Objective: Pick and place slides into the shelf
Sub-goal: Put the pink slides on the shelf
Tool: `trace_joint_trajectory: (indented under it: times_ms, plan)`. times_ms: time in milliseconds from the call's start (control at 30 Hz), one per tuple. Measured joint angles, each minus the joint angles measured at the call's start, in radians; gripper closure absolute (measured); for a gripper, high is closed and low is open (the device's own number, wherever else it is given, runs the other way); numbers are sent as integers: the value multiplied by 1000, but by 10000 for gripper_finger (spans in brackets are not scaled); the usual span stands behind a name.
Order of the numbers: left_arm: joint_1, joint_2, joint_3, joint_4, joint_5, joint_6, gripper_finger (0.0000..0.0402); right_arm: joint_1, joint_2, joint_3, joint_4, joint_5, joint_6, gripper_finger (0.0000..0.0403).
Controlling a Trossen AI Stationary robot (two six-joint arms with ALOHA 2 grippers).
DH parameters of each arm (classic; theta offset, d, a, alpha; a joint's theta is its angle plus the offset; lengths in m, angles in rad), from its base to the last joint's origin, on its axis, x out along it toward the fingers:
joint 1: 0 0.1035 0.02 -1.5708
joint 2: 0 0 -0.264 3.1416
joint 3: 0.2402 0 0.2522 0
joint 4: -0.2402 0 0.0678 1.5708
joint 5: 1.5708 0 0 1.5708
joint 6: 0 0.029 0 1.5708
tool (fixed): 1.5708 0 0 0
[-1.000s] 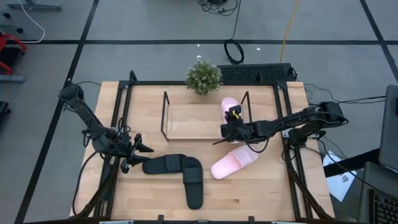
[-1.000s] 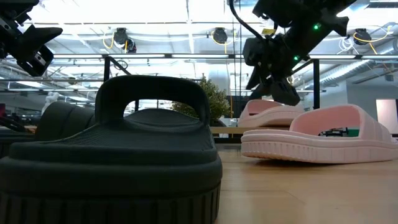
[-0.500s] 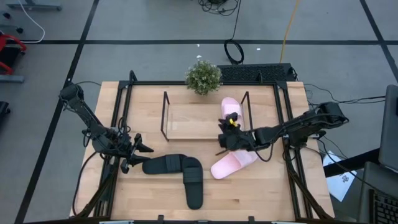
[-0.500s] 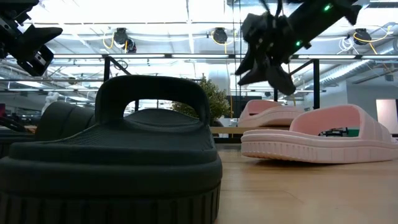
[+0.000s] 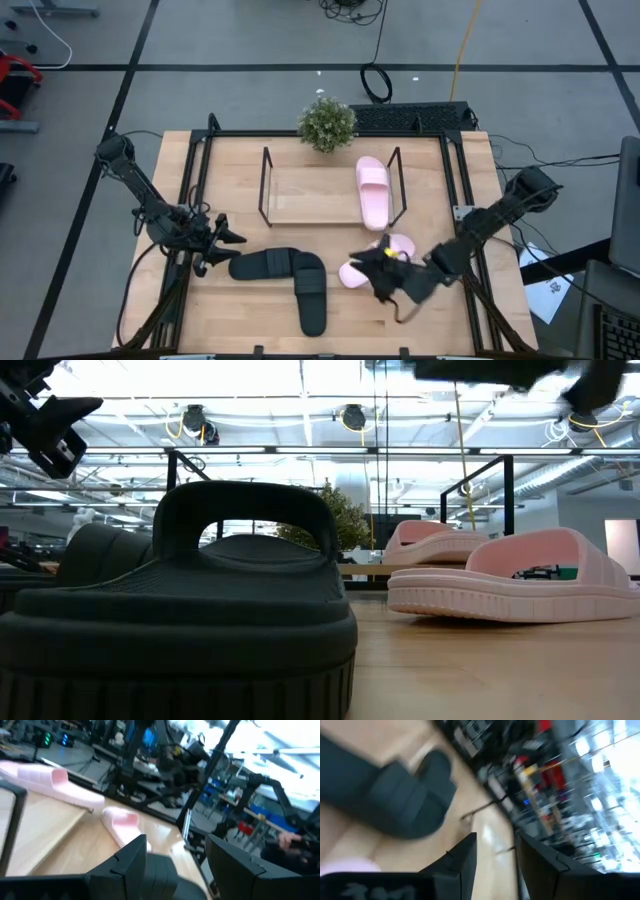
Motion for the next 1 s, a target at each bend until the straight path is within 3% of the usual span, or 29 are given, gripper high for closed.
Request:
trace_joint_trajectory:
  times_ms: [233,467,700,1000]
  plan:
    - [12,106,103,27,15,80,204,161,-1,0,423,168,-275,273]
    - [46,413,352,-9,64,160,204,267,-1,0,748,212,-497,273]
    - [113,782,710,-155,115,228,204,311,-1,0,868,210,-565,273]
    - [260,1131,1143,-436,219,362,204,348,-1,0,958,208,-720,273]
